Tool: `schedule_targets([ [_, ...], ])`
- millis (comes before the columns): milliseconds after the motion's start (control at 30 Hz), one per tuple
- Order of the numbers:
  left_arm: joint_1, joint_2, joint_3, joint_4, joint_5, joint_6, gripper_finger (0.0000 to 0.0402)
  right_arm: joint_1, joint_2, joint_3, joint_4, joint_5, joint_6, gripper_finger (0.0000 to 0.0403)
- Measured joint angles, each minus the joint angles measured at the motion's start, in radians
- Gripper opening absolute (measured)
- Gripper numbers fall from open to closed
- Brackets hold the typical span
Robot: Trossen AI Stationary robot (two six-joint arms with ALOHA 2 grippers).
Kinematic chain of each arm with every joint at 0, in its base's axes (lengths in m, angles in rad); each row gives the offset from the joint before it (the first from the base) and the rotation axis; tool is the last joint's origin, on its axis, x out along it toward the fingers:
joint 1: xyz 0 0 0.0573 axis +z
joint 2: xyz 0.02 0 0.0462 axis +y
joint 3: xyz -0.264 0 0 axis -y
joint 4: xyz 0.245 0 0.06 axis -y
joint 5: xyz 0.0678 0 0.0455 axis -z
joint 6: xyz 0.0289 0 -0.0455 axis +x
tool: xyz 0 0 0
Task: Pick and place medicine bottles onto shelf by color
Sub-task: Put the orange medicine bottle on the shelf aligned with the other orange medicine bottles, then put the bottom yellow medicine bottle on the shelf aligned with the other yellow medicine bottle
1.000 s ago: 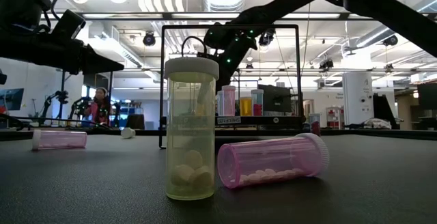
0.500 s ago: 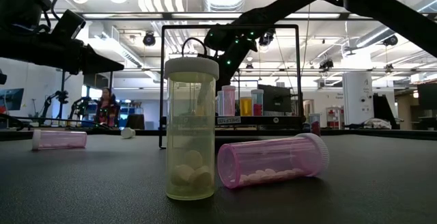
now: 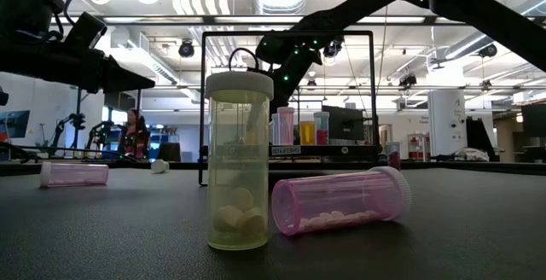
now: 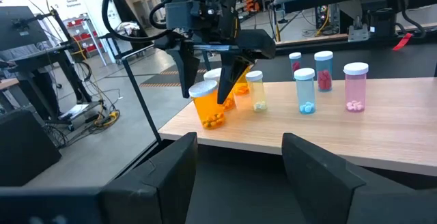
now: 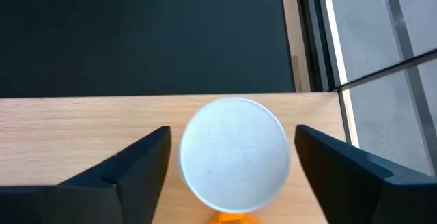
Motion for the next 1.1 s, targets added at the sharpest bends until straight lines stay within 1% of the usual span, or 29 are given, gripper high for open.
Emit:
schedule_targets([
  [167, 0.0, 0.0, 0.0, 0.0, 0.0, 0.0, 0.0199, -0.005, 0.0, 0.0, -0.002, 0.001, 0.022, 0.035],
  [267, 0.0, 0.0, 0.0, 0.0, 0.0, 0.0, 0.0199, -0.005, 0.0, 0.019, -0.025, 0.002, 0.032, 0.0365],
  [433, 0.0, 0.0, 0.0, 0.0, 0.0, 0.0, 0.0199, -0.006, -0.01, 0.075, -0.08, 0.002, 0.032, 0.0368],
  [533, 0.0, 0.0, 0.0, 0.0, 0.0, 0.0, 0.0199, -0.009, -0.022, 0.106, -0.145, 0.002, 0.032, 0.0368],
  [700, 0.0, 0.0, 0.0, 0.0, 0.0, 0.0, 0.0199, -0.014, -0.085, 0.112, -0.237, 0.006, 0.06, 0.0368],
  [933, 0.0, -0.001, 0.0, 0.0, 0.0, 0.0, 0.0199, -0.014, -0.175, 0.095, -0.389, 0.104, 0.199, 0.0368],
  [1100, 0.0, 0.0, 0.0, 0.0, 0.0, 0.0, 0.0199, -0.016, -0.238, 0.044, -0.474, 0.163, 0.302, 0.0368],
])
